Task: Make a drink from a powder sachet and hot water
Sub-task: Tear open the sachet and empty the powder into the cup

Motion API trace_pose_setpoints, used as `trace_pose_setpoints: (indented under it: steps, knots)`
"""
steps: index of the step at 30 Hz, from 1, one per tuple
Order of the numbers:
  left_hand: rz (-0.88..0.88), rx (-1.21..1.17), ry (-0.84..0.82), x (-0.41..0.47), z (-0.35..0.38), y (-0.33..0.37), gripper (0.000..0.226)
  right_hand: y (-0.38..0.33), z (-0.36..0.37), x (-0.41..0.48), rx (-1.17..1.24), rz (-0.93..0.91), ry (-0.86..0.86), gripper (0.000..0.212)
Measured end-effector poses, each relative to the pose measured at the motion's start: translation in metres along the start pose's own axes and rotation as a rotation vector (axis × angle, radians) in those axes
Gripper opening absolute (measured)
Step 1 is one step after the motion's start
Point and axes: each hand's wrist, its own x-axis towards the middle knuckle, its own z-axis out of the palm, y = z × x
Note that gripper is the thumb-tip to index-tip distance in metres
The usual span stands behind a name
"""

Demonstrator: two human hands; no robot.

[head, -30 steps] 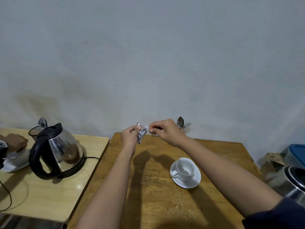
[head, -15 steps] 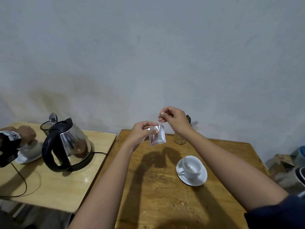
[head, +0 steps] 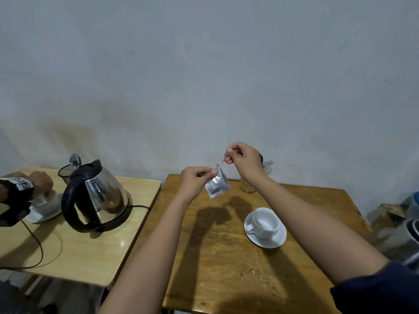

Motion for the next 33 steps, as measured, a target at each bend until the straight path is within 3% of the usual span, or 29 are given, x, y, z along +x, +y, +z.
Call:
trace_pose_setpoints:
  steps: [3, 6, 8, 10, 13, 16, 19, 28, 33]
  knots:
    - [0.017, 0.028, 0.043, -0.007, -0.003, -0.007, 0.022, 0.012, 0.006, 0.007, 0.004, 0.12, 0.092, 0.017]
    - [-0.013, 0.072, 0.116, -0.015, -0.02, -0.025, 0.022, 0.016, -0.01, 0.026, 0.068, 0.274, 0.342, 0.019]
    - [-0.045, 0.088, 0.172, -0.02, -0.037, -0.038, 0.02, 0.02, -0.027, 0.035, -0.01, 0.307, 0.387, 0.021]
    - [-0.065, 0.088, 0.206, -0.023, -0.051, -0.049, 0.018, 0.031, -0.031, 0.032, -0.13, 0.346, 0.319, 0.021]
    - [-0.085, 0.095, 0.238, -0.028, -0.062, -0.061, 0.016, 0.07, -0.008, 0.014, -0.222, 0.448, 0.079, 0.018]
    - [-0.111, 0.122, 0.258, -0.034, -0.068, -0.079, 0.01, 0.115, 0.027, -0.009, -0.346, 0.514, -0.19, 0.029]
    - [-0.159, 0.165, 0.274, -0.043, -0.073, -0.098, 0.01, 0.151, 0.059, -0.035, -0.404, 0.581, -0.348, 0.033]
    - [-0.272, 0.238, 0.24, -0.059, -0.068, -0.135, 0.009, 0.185, 0.093, -0.079, -0.411, 0.653, -0.5, 0.032]
    - [-0.277, 0.19, 0.151, -0.042, -0.043, -0.13, 0.017, 0.178, 0.081, -0.076, -0.438, 0.566, -0.558, 0.015]
